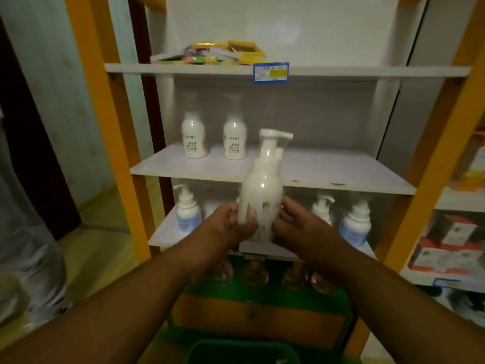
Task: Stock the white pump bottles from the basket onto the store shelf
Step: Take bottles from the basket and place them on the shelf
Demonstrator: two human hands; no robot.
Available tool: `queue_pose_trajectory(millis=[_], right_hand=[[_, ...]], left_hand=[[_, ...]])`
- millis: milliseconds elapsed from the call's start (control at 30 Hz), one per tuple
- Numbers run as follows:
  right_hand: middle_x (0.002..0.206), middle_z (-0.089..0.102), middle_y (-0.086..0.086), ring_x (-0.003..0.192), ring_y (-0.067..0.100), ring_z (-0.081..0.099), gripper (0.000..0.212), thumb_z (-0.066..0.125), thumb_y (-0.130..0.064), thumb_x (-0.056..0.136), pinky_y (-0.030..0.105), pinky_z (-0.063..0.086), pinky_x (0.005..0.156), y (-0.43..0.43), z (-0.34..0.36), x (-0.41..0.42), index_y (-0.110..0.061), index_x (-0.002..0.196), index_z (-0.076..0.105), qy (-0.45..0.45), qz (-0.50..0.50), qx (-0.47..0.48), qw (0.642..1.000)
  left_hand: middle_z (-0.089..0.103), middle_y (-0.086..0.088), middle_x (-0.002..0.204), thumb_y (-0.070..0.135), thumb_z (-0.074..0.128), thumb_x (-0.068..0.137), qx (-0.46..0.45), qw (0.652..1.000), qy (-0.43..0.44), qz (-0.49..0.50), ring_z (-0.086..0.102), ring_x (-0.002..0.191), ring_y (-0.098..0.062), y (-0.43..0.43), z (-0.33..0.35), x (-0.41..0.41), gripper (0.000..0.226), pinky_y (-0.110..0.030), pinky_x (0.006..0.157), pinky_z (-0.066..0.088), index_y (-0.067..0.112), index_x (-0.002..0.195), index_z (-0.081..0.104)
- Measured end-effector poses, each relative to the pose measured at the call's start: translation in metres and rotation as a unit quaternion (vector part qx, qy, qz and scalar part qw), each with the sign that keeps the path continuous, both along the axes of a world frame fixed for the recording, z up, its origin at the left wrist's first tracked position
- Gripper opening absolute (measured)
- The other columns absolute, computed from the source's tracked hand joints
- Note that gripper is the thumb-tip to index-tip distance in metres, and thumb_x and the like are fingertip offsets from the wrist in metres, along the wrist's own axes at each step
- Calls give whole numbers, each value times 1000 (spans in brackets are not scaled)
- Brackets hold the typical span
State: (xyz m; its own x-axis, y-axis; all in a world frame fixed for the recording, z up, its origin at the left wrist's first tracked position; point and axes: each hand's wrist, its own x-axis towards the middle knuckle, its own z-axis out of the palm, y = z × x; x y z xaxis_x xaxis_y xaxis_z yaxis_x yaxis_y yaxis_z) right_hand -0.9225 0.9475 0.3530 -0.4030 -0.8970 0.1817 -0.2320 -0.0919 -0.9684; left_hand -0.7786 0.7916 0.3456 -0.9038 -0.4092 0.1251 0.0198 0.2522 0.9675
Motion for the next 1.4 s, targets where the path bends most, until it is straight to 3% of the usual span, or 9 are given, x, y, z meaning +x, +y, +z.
queue_pose_trajectory(millis=[133,333,500,667,900,1033,1100,1233,1400], right_hand=[[128,70,0,116,20,68,46,59,-14,98,40,57,95,-3,16,-6,-25,141,52,-23,-43,-47,998],[124,72,2,112,18,70,37,57,-16,100,38,57,96,-4,36,-14,-16,137,55,-38,-62,-64,995],[116,75,-3,107,16,72,40,69,-29,93,42,56,97,-18,44,-24,-20,131,60,-10,-121,-52,991],[105,77,-3,98,18,74,46,79,-42,82,45,59,93,-30,55,-45,-24,122,65,9,-175,-15,984],[109,74,5,92,18,75,59,86,-32,76,30,62,74,-47,73,-78,-14,124,58,40,-190,34,980],[95,75,1,90,21,74,28,86,-25,77,44,60,86,-59,79,-94,-27,92,62,124,-204,41,970],[91,70,-5,89,18,71,32,85,-26,78,41,58,87,-65,85,-99,-30,84,54,175,-228,54,956],[112,71,4,98,22,69,54,89,-36,71,44,56,91,-86,85,-120,-20,108,53,218,-255,91,937],[110,70,2,97,22,69,69,92,-41,64,46,57,89,-108,74,-145,-17,117,54,228,-293,89,924]], left_hand=[[72,-1,113,36,53,98,12,999,27,19,67,84,-5,8,25,-13,35,-20,63,51,19,128,58],[71,7,117,40,57,95,-18,997,52,51,66,106,-13,13,46,-27,38,-34,83,54,30,132,54],[66,6,120,39,72,85,-6,997,51,65,66,102,-6,13,52,-49,60,-20,72,52,24,132,39],[67,10,116,41,72,86,-62,997,22,50,64,96,2,0,65,-68,54,-5,58,50,23,132,53],[67,6,117,40,80,78,-190,980,-4,56,68,101,-11,-31,74,-104,70,-27,84,59,25,139,50],[70,5,112,33,85,74,-246,966,-7,76,69,99,-12,-45,78,-125,65,-38,90,58,20,129,54],[70,3,114,30,82,78,-266,961,-11,80,69,100,-12,-47,82,-136,56,-38,93,56,20,126,57],[69,-1,122,24,76,85,-291,953,-39,77,66,104,-13,-51,85,-157,44,-26,89,49,16,124,60],[68,-2,125,26,71,88,-310,944,-67,96,64,112,-19,-64,81,-183,42,-28,89,47,17,128,58]])
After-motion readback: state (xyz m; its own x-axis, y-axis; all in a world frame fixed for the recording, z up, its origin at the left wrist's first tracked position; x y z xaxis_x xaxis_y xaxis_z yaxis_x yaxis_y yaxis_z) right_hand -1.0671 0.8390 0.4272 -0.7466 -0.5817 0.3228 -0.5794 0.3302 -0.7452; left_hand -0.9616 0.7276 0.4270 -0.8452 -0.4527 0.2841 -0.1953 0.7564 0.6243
